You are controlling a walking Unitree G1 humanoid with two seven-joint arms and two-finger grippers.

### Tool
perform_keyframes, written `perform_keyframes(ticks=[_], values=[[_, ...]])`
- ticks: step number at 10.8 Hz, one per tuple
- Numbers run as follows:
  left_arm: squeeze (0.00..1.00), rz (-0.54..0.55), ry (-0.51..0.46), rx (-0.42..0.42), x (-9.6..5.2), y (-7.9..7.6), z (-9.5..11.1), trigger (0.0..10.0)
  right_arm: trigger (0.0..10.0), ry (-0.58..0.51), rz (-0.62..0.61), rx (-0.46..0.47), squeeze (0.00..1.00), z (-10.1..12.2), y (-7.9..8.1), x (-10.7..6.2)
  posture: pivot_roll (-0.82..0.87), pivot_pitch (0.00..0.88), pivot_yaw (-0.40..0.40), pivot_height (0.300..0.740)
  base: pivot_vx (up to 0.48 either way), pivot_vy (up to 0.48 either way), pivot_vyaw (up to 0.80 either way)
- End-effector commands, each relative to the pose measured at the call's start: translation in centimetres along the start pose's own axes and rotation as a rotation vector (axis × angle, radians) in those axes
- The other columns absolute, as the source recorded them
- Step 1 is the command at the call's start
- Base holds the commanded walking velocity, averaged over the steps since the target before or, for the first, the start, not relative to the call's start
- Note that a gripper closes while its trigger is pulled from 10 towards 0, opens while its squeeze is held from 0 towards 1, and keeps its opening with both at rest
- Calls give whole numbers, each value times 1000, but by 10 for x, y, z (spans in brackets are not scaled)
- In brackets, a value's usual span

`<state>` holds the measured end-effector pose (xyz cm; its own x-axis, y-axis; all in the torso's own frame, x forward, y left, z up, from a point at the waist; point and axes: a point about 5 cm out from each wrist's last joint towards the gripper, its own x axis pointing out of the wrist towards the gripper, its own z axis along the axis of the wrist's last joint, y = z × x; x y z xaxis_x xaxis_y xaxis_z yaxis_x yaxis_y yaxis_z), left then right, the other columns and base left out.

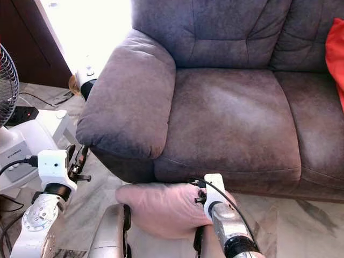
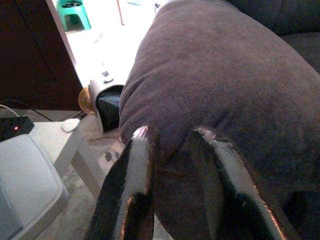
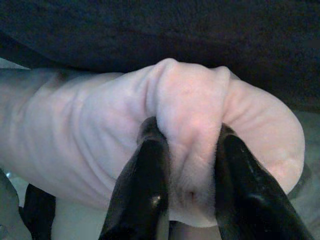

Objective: Move the pillow to the sofa from floor

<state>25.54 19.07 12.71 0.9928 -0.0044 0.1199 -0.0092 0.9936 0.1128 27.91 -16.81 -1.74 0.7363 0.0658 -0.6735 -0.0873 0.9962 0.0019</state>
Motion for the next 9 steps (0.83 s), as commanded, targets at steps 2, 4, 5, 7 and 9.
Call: perform_keyframes(ticks=[2,4,5,7,9], values=[[0,-4,31,1,-2,0,-6,10000,0,33,18,15,0,-14,4,0,171,180,-2,601,0,0,0],[0,0,29,1,-2,1,-6,10000,0,2,24,19,0,-10,4,1,170,179,-2,601,0,0,0],[0,1,28,1,-2,0,-6,10000,0,-17,32,14,0,-8,6,1,169,179,-2,601,0,0,0],[0,-1,27,-1,-2,0,-6,10000,0,-39,36,18,0,-7,7,0,168,179,-1,601,0,0,0],[0,0,27,0,-1,0,-6,10000,0,-74,46,12,0,-2,8,0,168,177,-2,601,0,0,0]])
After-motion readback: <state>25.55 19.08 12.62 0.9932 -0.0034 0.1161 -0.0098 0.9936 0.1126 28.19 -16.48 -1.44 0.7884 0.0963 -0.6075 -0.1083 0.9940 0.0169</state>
